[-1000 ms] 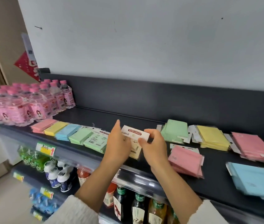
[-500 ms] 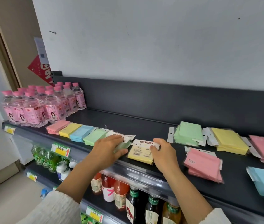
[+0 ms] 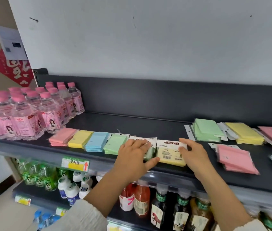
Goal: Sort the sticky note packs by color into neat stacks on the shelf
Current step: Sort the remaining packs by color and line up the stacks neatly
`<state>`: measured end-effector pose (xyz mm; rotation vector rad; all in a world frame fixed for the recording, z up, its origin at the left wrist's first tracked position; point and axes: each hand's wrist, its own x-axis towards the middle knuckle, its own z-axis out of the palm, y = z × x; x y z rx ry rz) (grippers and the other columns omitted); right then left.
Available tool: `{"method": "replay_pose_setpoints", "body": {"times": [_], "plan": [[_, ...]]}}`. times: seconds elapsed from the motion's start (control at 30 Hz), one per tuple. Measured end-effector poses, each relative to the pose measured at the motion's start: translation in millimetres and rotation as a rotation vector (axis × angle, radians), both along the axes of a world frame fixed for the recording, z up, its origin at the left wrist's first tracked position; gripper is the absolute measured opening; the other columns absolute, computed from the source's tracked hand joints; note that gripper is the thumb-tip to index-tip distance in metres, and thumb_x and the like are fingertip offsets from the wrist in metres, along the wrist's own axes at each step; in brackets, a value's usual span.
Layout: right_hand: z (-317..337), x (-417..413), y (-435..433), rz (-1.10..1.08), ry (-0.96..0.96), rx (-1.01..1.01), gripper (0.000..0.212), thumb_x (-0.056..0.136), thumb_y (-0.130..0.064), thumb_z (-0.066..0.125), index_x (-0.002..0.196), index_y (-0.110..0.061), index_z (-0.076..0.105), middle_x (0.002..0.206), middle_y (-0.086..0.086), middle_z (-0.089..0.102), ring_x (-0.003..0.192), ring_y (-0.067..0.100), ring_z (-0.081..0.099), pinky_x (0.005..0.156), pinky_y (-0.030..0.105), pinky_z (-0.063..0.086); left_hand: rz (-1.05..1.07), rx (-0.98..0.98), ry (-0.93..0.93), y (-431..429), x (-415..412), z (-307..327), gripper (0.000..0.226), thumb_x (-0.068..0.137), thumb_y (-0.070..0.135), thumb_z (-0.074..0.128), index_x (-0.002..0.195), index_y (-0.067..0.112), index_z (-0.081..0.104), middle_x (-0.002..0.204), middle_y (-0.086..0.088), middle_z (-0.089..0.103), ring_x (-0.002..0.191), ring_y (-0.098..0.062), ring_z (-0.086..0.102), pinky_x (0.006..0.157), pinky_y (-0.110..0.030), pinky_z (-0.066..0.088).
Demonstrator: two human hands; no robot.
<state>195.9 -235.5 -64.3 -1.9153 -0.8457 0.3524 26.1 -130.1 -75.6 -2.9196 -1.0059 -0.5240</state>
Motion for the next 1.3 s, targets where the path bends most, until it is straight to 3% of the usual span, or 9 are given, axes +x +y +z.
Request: {"method": "replay_pose_setpoints", "body": {"times": [0.1, 0.17, 0.33, 0.47, 0.6, 0.87, 1.03, 1.17, 1.3], "plan": [[0.4, -4.6, -0.4, -0.007, -0.060, -0.039, 0.038, 0.097, -0.017, 0.045, 0.135, -0.023, 0.050, 0.141, 0.002, 0.046, 0.112, 0.012, 0.048, 0.084, 0.022, 0.035, -0.009, 0.027, -0.029, -0.1, 1.1, -6.7, 0.077, 0.081, 0.072, 0.013, 0.142, 0.029, 0.038, 0.142, 0.012, 0.038, 0.128, -0.015, 0.030, 0.106, -0.034, 0.027], [1.0, -8.4, -0.6, -0.008, -0.102, -0.066, 0.039, 0.098, -0.017, 0.043, 0.137, -0.022, 0.048, 0.141, 0.002, 0.047, 0.121, 0.015, 0.046, 0.085, 0.019, 0.033, -0.013, 0.106, -0.073, -3.0, 1.0, -11.7, 0.074, 0.084, 0.064, 0.012, 0.136, 0.024, 0.047, 0.137, 0.006, 0.047, 0.123, -0.019, 0.040, 0.101, -0.038, 0.032], [2.6, -13.2, -1.6, -0.026, -0.172, -0.114, 0.040, 0.099, -0.019, 0.041, 0.138, -0.022, 0.048, 0.135, 0.001, 0.052, 0.092, 0.013, 0.054, 0.059, 0.003, 0.036, -0.026, 0.162, -0.165, -1.9, 2.8, -19.1, 0.058, 0.087, 0.053, 0.027, 0.119, 0.019, 0.062, 0.119, 0.001, 0.062, 0.107, -0.022, 0.056, 0.087, -0.039, 0.045], [2.4, -13.8, -0.4, -0.032, -0.207, -0.122, 0.039, 0.097, -0.018, 0.044, 0.136, -0.021, 0.050, 0.134, 0.002, 0.054, 0.094, 0.008, 0.052, 0.064, 0.006, 0.035, -0.017, 0.163, -0.144, -1.9, 2.1, -18.3, 0.055, 0.085, 0.052, 0.032, 0.110, 0.019, 0.068, 0.110, 0.002, 0.066, 0.099, -0.021, 0.060, 0.082, -0.036, 0.050], [2.2, -14.4, -0.8, -0.042, -0.212, -0.117, 0.038, 0.096, -0.018, 0.046, 0.134, -0.020, 0.052, 0.136, 0.001, 0.053, 0.118, 0.015, 0.050, 0.087, 0.021, 0.034, -0.022, 0.131, -0.124, -2.3, 1.4, -19.4, 0.058, 0.087, 0.051, 0.028, 0.117, 0.017, 0.065, 0.117, -0.001, 0.064, 0.106, -0.023, 0.058, 0.088, -0.039, 0.047], [-1.5, -10.4, 0.8, -0.059, -0.159, -0.084, 0.036, 0.096, -0.020, 0.048, 0.131, -0.025, 0.055, 0.124, 0.000, 0.058, 0.099, 0.012, 0.055, 0.075, 0.024, 0.039, -0.045, 0.110, -0.121, -1.8, -0.3, -17.6, 0.064, 0.089, 0.051, 0.021, 0.126, 0.015, 0.058, 0.127, -0.004, 0.059, 0.114, -0.025, 0.052, 0.095, -0.041, 0.042], [-3.5, -7.8, 1.2, -0.065, -0.148, -0.069, 0.035, 0.095, -0.020, 0.049, 0.129, -0.028, 0.056, 0.116, -0.001, 0.059, 0.093, 0.013, 0.056, 0.074, 0.028, 0.043, -0.086, 0.071, -0.079, -3.2, -1.7, -12.3, 0.079, 0.083, 0.053, 0.000, 0.143, 0.015, 0.036, 0.145, -0.004, 0.037, 0.132, -0.026, 0.032, 0.108, -0.041, 0.025], [-4.2, -6.1, 2.1, -0.073, -0.136, -0.067, 0.035, 0.095, -0.021, 0.050, 0.128, -0.028, 0.056, 0.108, -0.001, 0.060, 0.091, 0.016, 0.057, 0.074, 0.030, 0.044, -0.079, 0.091, -0.071, -2.1, -1.8, -13.7, 0.078, 0.083, 0.054, 0.001, 0.143, 0.016, 0.035, 0.146, -0.003, 0.036, 0.132, -0.025, 0.030, 0.107, -0.041, 0.024], [-4.7, -5.2, 2.5, -0.061, -0.117, -0.056, 0.035, 0.095, -0.020, 0.049, 0.129, -0.028, 0.056, 0.118, 0.001, 0.059, 0.091, 0.012, 0.056, 0.072, 0.027, 0.042, -0.057, 0.101, -0.094, -2.5, -1.5, -14.7, 0.074, 0.086, 0.054, 0.007, 0.139, 0.016, 0.042, 0.141, -0.003, 0.044, 0.128, -0.025, 0.037, 0.104, -0.041, 0.030]]}}
